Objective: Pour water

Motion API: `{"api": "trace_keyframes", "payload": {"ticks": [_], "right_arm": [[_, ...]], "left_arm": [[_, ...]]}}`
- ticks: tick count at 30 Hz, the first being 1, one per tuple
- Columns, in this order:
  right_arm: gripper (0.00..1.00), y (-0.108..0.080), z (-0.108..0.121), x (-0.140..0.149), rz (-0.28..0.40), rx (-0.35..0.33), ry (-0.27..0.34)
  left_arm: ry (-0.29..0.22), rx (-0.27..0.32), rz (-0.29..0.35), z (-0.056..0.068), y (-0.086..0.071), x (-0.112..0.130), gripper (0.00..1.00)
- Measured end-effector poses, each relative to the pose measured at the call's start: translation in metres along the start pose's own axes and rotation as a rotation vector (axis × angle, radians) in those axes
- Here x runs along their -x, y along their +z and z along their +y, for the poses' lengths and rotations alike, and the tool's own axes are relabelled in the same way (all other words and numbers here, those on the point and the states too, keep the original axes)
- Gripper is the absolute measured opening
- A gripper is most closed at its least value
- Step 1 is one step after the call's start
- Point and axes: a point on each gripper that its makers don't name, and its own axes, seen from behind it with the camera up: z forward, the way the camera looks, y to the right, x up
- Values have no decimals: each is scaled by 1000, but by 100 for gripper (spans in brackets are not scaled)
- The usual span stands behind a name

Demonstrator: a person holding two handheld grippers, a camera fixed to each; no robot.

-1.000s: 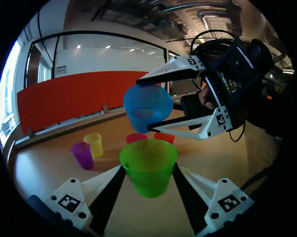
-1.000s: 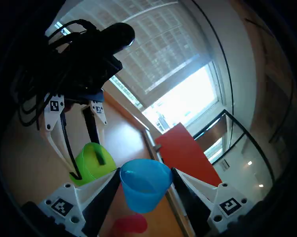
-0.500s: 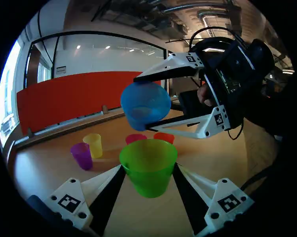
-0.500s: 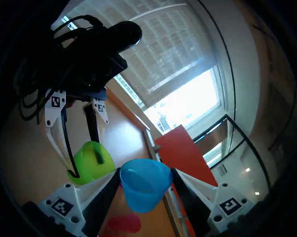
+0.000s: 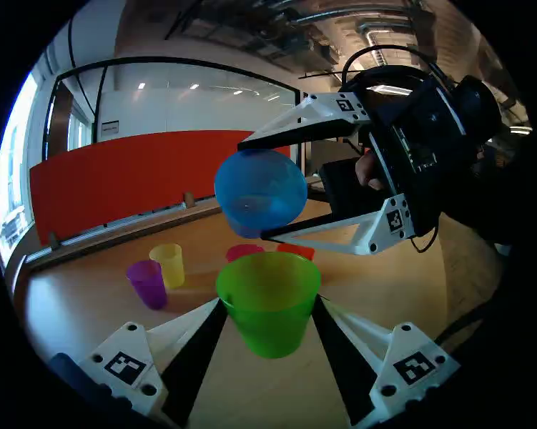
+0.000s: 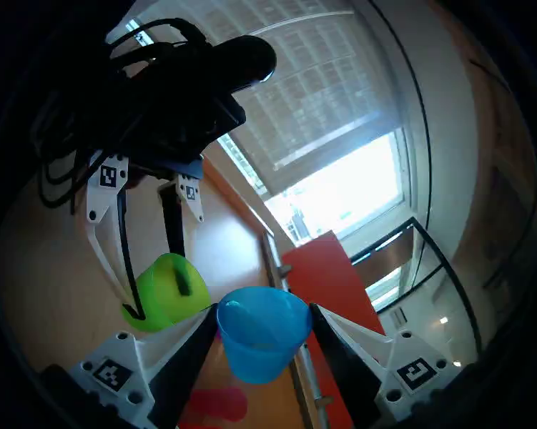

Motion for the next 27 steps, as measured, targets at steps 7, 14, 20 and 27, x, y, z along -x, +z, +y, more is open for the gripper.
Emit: {"api": "trace_keyframes", "payload": {"ticks": [7, 14, 20, 27], "right_arm": [[93, 1, 0, -1, 1, -16, -26], [93, 2, 2, -1, 2, -24, -42], [93, 1, 2, 0, -3, -26, -71], [93, 1, 3, -2, -4, -30, -93]], "left_arm": [[3, 5, 2, 1, 1, -1, 83], [4, 6, 2, 2, 1, -2, 83], [5, 6, 0, 2, 2, -1, 83], [6, 9, 0, 3, 3, -2, 83]]}}
